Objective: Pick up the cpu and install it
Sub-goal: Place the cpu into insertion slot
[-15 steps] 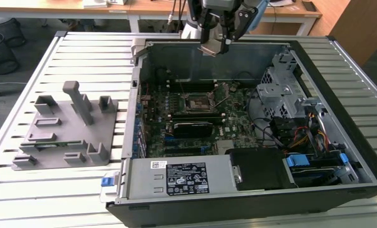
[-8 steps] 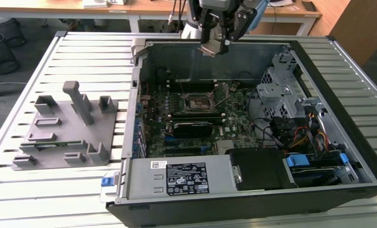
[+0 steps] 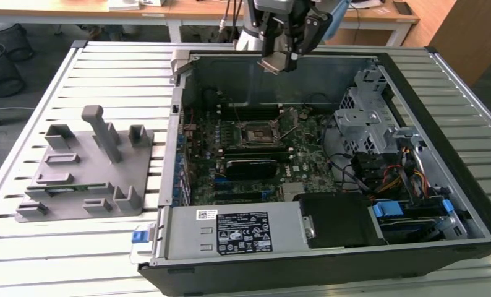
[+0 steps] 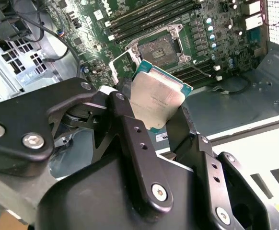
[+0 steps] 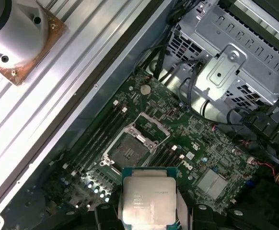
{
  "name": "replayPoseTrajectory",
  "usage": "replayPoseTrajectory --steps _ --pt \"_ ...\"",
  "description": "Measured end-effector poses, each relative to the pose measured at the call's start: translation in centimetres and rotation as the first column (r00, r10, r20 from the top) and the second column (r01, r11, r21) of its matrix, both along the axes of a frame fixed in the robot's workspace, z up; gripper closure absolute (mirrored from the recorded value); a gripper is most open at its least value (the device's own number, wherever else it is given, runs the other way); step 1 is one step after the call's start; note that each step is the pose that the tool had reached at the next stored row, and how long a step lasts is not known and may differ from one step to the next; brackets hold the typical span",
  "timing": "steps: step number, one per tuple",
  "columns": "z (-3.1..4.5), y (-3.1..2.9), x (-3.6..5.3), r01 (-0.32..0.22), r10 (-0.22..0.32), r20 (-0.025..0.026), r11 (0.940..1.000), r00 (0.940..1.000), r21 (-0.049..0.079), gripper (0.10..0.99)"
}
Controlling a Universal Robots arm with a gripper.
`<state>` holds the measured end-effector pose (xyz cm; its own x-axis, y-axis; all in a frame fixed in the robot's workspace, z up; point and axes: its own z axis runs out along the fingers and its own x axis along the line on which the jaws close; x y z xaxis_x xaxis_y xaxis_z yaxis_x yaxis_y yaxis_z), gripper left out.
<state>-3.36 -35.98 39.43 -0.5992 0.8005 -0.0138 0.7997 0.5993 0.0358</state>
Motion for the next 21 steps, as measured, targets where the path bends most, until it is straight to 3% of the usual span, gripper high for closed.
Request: replayPoseTrajectory --steps 8,15,21 --pt "-0.17 0.12 0.00 0.088 -0.088 0.0000 0.9961 0.9961 -0.001 0.549" --pt "-0.36 0.19 0.00 0.199 -0.199 0.0000 0.9801 0.9801 -0.001 0.549" --pt "-0.47 0.22 0.00 0.284 -0.284 0.0001 0.9589 0.9589 -0.001 0.549"
